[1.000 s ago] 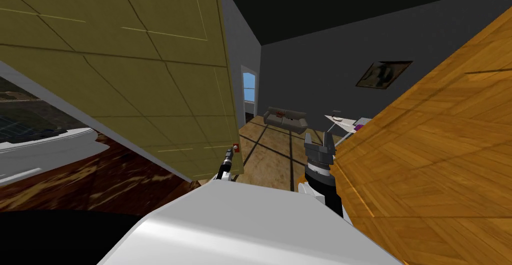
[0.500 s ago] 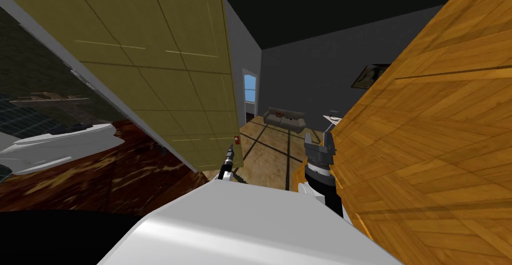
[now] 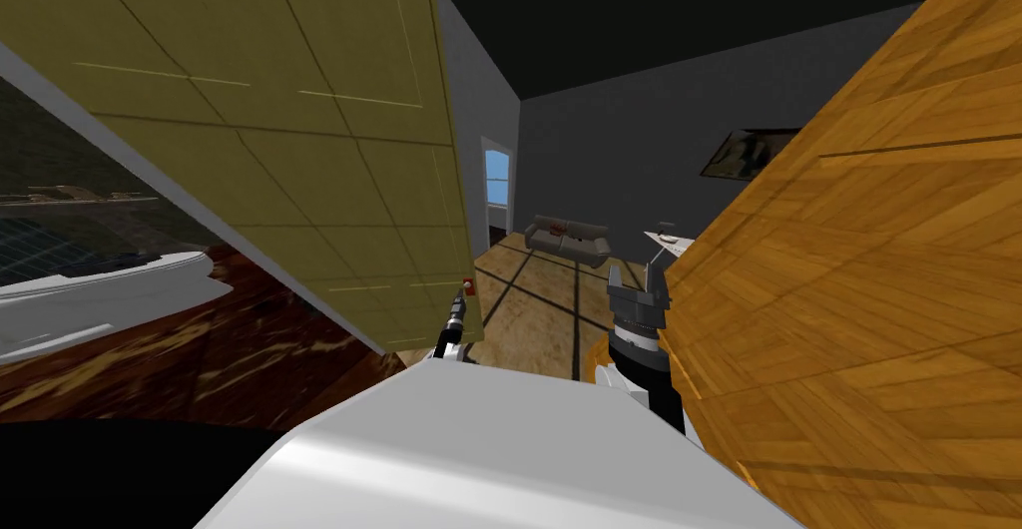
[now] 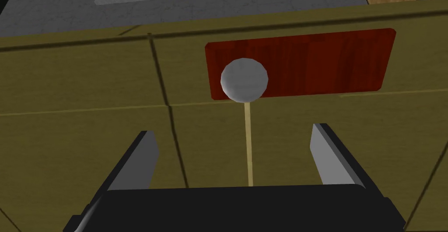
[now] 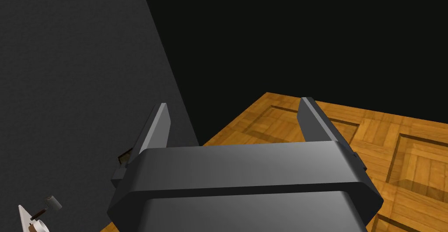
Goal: Push the door open
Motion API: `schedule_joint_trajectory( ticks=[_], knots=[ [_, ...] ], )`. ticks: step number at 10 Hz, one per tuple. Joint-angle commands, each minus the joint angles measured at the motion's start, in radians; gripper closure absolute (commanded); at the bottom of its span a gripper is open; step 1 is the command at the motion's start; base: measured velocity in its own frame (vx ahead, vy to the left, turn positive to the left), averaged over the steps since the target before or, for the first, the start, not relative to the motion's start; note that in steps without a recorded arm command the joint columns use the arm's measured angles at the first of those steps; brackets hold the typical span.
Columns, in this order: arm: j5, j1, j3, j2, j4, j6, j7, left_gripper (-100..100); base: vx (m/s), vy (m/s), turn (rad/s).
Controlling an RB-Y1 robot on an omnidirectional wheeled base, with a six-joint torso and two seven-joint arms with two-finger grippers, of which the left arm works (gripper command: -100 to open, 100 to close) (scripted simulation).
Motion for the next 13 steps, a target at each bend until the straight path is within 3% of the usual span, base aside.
schedule_joint_trajectory(
  ticks=[1,4,5,10,13],
  knots=[
    [0.002,0.002,0.003,0.000,0.003,-0.010,-0.001,-100,0.265,0.057,-0.046],
    [0.004,0.004,0.005,-0.005,0.006,-0.017,-0.002,-100,0.196,0.036,-0.023],
    [0.004,0.004,0.005,-0.005,0.006,-0.017,-0.002,100,-0.018,-0.006,-0.004],
    [0.004,0.004,0.005,-0.005,0.006,-0.017,-0.002,100,-0.017,-0.003,-0.002],
    [0.020,0.002,0.031,0.005,0.009,-0.010,-0.011,100,0.146,-0.023,0.032]
  ],
)
